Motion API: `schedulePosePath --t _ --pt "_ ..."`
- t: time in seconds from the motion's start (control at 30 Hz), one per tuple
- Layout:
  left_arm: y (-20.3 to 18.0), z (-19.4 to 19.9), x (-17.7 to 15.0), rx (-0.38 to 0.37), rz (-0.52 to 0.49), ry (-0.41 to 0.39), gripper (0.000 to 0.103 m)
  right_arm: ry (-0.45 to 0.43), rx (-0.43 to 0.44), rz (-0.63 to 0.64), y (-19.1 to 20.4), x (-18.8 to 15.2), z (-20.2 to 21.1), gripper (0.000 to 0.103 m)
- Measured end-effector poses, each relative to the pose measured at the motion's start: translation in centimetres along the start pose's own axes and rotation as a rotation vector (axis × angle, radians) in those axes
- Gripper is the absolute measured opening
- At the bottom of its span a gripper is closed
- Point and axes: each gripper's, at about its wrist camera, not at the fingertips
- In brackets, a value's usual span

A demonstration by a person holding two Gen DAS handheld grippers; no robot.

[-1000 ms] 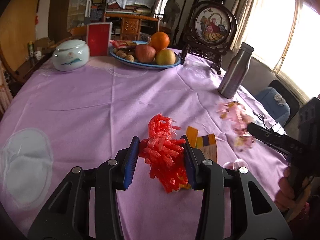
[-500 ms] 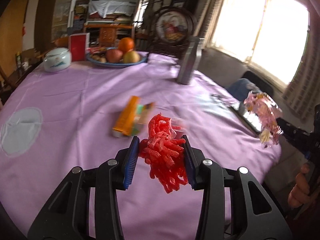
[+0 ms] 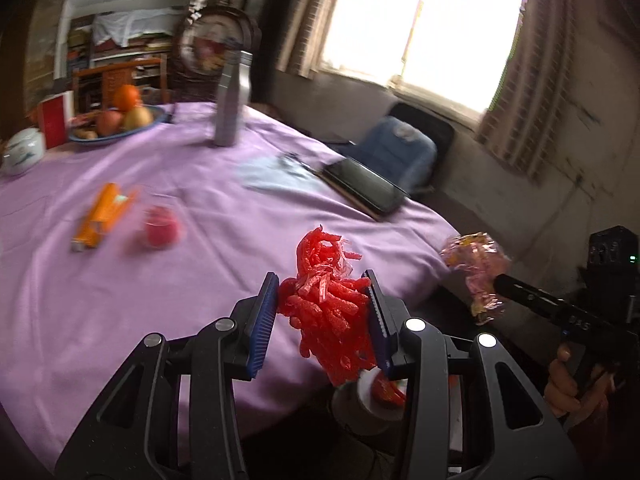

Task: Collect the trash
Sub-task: 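Lift the red ribbon and clear wrapper and carry both toward the red wastebasket, then open both grippers over the red wastebasket to drop ribbon and wrapper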

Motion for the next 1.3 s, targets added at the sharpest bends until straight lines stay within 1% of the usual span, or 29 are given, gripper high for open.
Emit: schedulePosePath --t 0.13,0.27,0.3,0.43,0.47,0.57,0.63,0.73,0.77,0.8,0.87,1.0,1.23,1.3 --pt "-3.0 -2.4 -0.6 -0.063 -0.025 0.035 0.043 0.011 -0.089 -0.055 -4.9 -1.3 0.5 0.02" --pt "-5.7 -6.2 -1.5 -0.121 -0.054 0.102 0.043 0.044 -0.203 -0.106 -10.0 -3.3 -0.2 0.02" --pt "-6.3 -7.2 -1.7 -0.134 -0.059 0.124 0.043 0.06 -0.239 -0.124 -11.5 -3.9 -0.8 0.02" --pt "-8.0 -10.7 -2.7 -0.169 -0.077 0.195 0.043 0.129 -0.331 -0.184 -16.4 -6.4 -3.5 0.02" --pt "-8.4 -11.2 -2.9 -0.17 -0.086 0.205 0.043 0.154 -0.354 -0.203 -17.9 -7.1 -4.5 0.02" --pt "-9.5 -13.1 -3.7 -0.173 -0.118 0.238 0.043 0.202 -0.407 -0.228 -20.6 -8.8 -6.6 0.02" --pt "-10.2 -14.2 -4.3 -0.181 -0.138 0.26 0.043 0.235 -0.477 -0.23 -22.7 -10.3 -8.3 0.022" --pt "-11.2 -16.1 -5.2 -0.201 -0.158 0.304 0.043 0.289 -0.525 -0.273 -25.3 -12.1 -10.3 0.029" --pt "-11.5 -16.7 -5.5 -0.209 -0.161 0.32 0.043 0.304 -0.538 -0.299 -26.2 -12.7 -10.8 0.034" --pt "-11.7 -17.3 -5.8 -0.216 -0.163 0.335 0.043 0.305 -0.544 -0.317 -26.8 -13.2 -10.9 0.039" --pt "-12.2 -18.1 -6.3 -0.224 -0.17 0.358 0.043 0.302 -0.546 -0.366 -28.1 -13.6 -10.9 0.039" --pt "-13.3 -19.5 -7.0 -0.243 -0.19 0.392 0.043 0.256 -0.498 -0.416 -28.9 -13.6 -9.3 0.039" --pt "-15.4 -21.9 -6.9 -0.286 -0.234 0.431 0.043 0.129 -0.456 -0.415 -27.9 -10.3 -5.6 0.041" --pt "-16.5 -23.0 -7.0 -0.305 -0.259 0.45 0.043 0.088 -0.45 -0.417 -27.5 -9.5 -4.4 0.046"
Point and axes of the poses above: each gripper's, at about its wrist camera, not at the fingertips, and z roughly against the way its jaws point, y to its left, x to its top, and after that the axes turned 10 degrees about -z, right-handed
